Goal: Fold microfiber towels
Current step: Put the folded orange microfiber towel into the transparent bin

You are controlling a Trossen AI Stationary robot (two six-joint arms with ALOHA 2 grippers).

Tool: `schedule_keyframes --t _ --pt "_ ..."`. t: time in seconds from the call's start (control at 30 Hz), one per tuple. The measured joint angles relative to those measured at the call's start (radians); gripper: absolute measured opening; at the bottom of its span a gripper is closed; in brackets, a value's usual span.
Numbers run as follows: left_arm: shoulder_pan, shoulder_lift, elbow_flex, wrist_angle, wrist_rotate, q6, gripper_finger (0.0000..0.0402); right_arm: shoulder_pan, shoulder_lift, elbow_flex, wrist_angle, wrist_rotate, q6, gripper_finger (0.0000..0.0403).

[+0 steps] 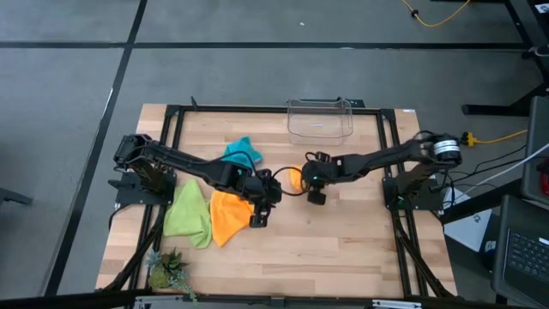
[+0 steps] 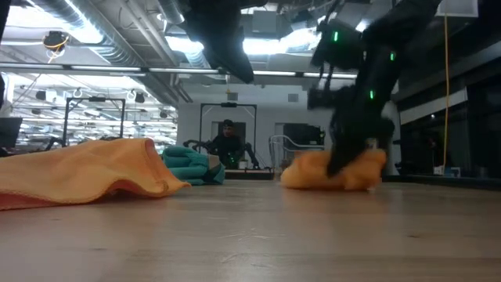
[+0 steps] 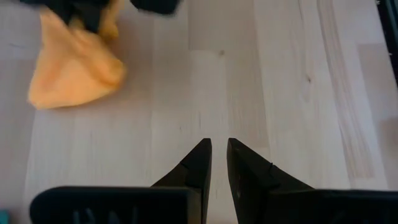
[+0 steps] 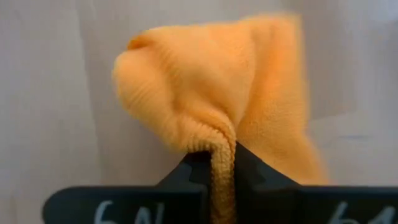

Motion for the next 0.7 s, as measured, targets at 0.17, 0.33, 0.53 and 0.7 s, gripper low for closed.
schedule_keyframes --t 0.17,0.33,0.53,0.7 --pt "-0.005 0.000 0.000 -0.001 0.000 0.000 0.0045 -0.006 -0.129 0.008 -0.108 0.096 0.000 0.0020" --pt "-0.005 0.000 0.000 -0.001 0.000 0.000 0.0045 -0.018 -0.250 0.012 -0.104 0.253 -0.080 0.0020" --pt "-0.004 0.000 0.000 -0.001 0.000 0.004 0.0045 -0.103 -0.327 0.047 -0.098 0.400 -0.271 0.0020" --pt "-0.004 0.000 0.000 -0.001 0.000 0.006 0.0045 -0.238 -0.301 0.078 -0.002 0.376 -0.477 0.0020"
